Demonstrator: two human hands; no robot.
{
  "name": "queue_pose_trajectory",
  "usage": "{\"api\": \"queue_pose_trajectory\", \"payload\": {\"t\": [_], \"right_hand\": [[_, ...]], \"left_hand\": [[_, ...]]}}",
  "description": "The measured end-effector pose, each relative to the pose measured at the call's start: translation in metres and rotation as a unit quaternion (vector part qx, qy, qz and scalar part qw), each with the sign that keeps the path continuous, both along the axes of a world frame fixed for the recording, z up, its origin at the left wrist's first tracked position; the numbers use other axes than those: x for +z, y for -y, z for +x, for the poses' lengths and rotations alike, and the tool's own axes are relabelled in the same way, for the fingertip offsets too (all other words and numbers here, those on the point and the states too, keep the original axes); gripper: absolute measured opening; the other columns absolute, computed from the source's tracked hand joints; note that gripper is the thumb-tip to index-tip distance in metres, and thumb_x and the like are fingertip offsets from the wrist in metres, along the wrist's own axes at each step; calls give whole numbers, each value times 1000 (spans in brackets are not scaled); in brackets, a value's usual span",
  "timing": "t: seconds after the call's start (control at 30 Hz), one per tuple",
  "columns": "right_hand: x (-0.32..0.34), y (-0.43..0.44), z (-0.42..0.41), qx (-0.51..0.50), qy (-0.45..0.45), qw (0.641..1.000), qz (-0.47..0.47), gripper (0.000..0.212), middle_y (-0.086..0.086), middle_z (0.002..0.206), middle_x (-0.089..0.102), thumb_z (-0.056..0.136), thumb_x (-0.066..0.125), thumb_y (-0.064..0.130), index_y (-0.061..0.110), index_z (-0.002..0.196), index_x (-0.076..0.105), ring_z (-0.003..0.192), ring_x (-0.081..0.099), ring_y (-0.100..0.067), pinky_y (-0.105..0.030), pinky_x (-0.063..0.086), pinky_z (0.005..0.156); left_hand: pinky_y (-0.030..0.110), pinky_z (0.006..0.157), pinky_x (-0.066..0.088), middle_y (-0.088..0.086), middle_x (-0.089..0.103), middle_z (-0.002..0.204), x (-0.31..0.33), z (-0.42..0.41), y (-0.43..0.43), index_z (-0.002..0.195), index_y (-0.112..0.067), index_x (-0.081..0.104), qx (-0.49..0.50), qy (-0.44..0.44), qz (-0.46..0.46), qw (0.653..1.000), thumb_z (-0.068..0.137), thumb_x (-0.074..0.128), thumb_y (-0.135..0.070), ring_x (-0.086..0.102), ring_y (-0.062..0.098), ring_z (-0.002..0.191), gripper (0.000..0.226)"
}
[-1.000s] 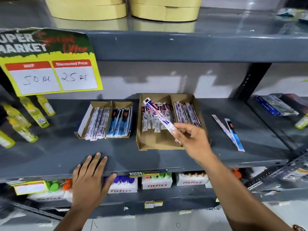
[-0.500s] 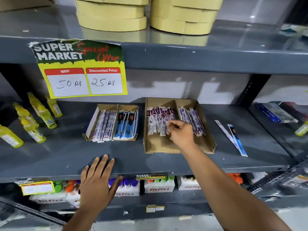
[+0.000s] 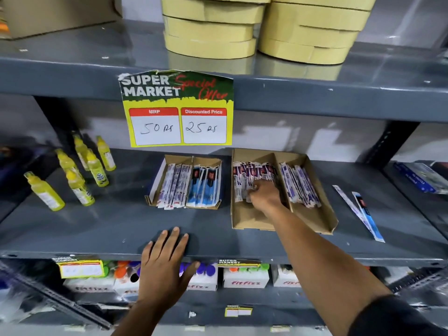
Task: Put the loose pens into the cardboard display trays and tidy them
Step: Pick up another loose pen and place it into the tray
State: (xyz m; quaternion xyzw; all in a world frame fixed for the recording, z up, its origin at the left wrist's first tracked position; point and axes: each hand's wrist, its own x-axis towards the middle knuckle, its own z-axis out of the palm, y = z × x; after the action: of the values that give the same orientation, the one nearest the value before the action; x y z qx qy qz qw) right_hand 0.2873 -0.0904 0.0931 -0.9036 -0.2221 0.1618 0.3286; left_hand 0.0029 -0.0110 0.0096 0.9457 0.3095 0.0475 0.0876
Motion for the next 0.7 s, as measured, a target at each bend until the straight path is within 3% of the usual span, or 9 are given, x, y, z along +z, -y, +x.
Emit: {"api": "queue_pose_trajectory", "payload": {"t": [0.13,0.27,0.33,0.43,0.6,0.7], "right_hand": [[1,9,-1,-2,23,1000,5,46,-9,126,61,91,60,16,20,136,50,60,50,-4,-11,33,41],[16,35,6,3,138,987,76,30,-7,94,72,91,58,17,19,121,63,46,50,-3,-7,34,39],[23,63,19,-36,205,971,115,24,-6,97,74,86,61,16,19,108,69,57,61,-12,-15,44,53],[27,125,47,-132,218,958,133,21,-7,99,75,83,60,16,17,100,72,90,69,-25,-29,51,78],[-7,224,88,-269,140,950,-81,26,-17,105,69,86,54,33,18,104,67,99,61,-41,-44,53,84],[-29,253,98,-298,100,931,-183,39,-18,108,65,83,51,46,18,106,64,101,59,-42,-49,51,87]], "left_hand": [[49,104,29,6,45,146,-2,-5,1,135,-23,48,-4,-9,2,1000,85,36,-68,37,29,133,69],[49,103,29,8,49,142,0,-2,0,132,-20,53,2,2,25,1000,87,28,-69,41,30,131,72],[53,101,32,9,52,140,1,0,-1,129,-18,57,5,15,31,999,86,27,-69,44,33,128,73],[57,97,35,14,56,134,2,4,1,122,-13,62,9,42,48,998,85,28,-69,48,36,124,75],[61,96,36,18,57,132,6,11,7,119,-8,63,17,53,61,997,84,24,-73,49,41,123,83],[62,96,36,18,56,132,8,13,9,120,-8,62,19,34,56,998,84,22,-73,48,41,123,84]]}}
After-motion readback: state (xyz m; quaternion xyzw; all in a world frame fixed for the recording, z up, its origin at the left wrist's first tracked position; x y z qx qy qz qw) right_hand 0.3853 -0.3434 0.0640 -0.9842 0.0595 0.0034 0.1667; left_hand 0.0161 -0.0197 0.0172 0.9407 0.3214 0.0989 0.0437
